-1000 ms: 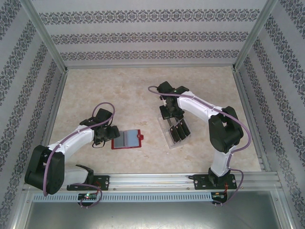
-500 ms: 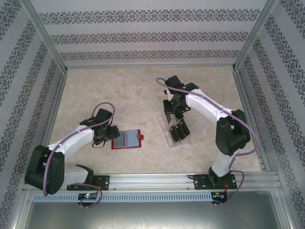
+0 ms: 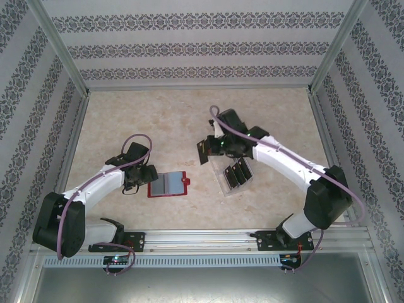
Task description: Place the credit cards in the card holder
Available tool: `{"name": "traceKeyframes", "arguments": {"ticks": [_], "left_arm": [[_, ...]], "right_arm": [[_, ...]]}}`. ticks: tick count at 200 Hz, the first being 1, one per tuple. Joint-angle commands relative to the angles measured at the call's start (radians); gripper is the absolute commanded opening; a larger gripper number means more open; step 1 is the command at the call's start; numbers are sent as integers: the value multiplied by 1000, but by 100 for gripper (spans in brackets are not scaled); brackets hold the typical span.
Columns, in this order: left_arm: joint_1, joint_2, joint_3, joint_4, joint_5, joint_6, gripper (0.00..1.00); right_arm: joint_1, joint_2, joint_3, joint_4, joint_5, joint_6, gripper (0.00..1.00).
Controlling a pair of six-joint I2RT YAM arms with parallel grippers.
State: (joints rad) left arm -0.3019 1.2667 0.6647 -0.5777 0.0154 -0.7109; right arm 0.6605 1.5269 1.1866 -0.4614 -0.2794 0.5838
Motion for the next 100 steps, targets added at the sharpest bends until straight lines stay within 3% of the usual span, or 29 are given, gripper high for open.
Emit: {"name": "traceKeyframes", "arguments": {"ticks": [1, 62, 100], "left_arm": [[-12, -15, 16, -63, -37, 8, 83], [-11, -49, -35, -83, -37, -7, 83], [-12, -55, -52, -86, -37, -12, 83]], "right_arm": [[87, 11, -103, 287, -19, 171, 0], [258, 171, -301, 821, 82, 394, 0], [303, 247, -318, 928, 108, 436, 0]]}}
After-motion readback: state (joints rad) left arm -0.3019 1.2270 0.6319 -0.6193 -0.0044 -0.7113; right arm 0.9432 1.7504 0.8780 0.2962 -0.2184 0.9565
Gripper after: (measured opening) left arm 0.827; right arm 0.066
